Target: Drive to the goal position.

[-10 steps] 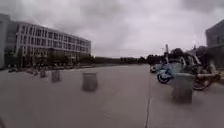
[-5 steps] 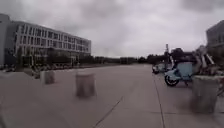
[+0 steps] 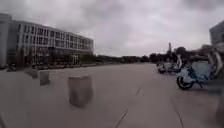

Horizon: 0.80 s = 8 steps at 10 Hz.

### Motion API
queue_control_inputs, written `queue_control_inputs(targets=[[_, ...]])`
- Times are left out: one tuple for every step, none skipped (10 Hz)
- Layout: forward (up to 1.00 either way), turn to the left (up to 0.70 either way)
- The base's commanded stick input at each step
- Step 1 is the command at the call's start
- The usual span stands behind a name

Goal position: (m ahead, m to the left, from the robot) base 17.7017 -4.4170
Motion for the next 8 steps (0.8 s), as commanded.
queue_control_inputs(targets=[[0.85, -0.03], [0.85, -0.03], [0.85, -0.03], [0.85, -0.05], [0.85, -0.12], [0.85, -0.19], [0.85, -0.22], [0.85, -0.22]])
